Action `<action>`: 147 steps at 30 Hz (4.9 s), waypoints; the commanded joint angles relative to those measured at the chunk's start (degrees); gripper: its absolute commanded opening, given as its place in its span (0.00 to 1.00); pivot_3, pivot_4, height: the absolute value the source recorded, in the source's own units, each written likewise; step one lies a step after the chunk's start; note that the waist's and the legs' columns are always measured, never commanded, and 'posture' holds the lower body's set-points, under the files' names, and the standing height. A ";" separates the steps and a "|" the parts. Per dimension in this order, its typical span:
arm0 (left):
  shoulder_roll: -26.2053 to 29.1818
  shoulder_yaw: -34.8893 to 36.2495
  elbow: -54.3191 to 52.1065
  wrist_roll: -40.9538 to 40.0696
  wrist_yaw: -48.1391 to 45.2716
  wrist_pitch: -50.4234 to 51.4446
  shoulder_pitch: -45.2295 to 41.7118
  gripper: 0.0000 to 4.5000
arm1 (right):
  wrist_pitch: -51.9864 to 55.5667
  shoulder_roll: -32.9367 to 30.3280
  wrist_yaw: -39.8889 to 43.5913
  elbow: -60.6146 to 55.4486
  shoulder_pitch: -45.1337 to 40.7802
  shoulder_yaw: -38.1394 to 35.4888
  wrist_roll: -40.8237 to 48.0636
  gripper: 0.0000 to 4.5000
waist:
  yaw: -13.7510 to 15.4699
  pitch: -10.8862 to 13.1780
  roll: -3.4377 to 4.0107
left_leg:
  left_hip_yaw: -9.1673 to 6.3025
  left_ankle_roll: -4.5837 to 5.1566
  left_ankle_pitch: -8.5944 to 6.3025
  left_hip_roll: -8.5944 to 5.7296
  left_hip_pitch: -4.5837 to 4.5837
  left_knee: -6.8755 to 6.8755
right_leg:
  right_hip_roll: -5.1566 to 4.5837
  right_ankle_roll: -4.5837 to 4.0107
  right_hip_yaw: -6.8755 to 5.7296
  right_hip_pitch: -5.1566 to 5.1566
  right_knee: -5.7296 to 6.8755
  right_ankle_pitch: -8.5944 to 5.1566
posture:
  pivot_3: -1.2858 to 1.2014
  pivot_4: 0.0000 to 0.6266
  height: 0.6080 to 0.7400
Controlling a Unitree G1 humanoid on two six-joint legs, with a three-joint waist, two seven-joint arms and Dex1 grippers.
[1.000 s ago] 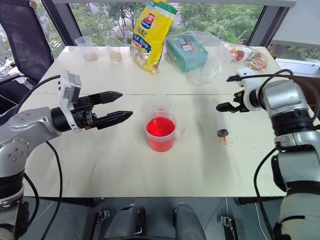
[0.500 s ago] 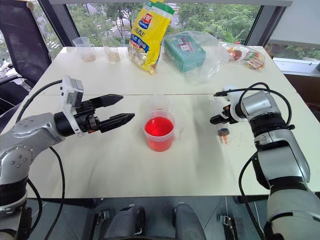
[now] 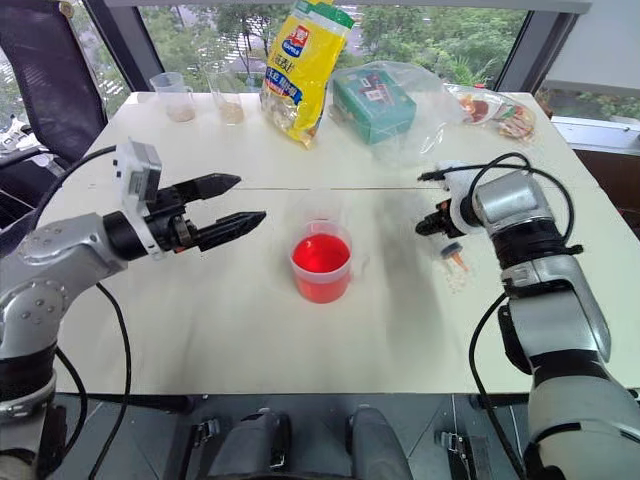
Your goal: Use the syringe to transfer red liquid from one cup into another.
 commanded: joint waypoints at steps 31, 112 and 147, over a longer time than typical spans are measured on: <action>-2.28 -5.70 15.61 6.43 -11.21 -2.39 -20.31 1.00 | -45.90 28.43 -7.17 -41.57 35.49 -7.81 22.00 0.32 | -0.25 -0.01 -0.01 | -0.03 -0.06 0.04 0.01 0.08 0.03 | 0.07 0.01 -0.02 0.01 0.19 0.00 | 0.52 0.24 1.00; -12.03 -6.74 27.35 14.26 -16.73 -8.70 -33.72 0.01 | -47.41 24.57 -2.82 -32.65 37.66 -1.94 20.75 0.32 | -0.27 -0.01 -0.02 | -0.05 -0.11 0.07 0.02 0.12 0.05 | 0.08 0.01 -0.02 0.06 0.22 0.00 | 0.52 0.24 1.00; -0.02 -1.93 18.37 10.32 -18.58 -1.33 -17.55 0.98 | -37.77 22.50 -7.13 -43.64 29.43 -8.77 28.85 0.32 | -0.31 -0.01 -0.02 | -0.07 -0.11 0.07 0.02 0.11 0.04 | 0.05 0.01 -0.03 0.04 0.22 0.00 | 0.52 0.24 1.00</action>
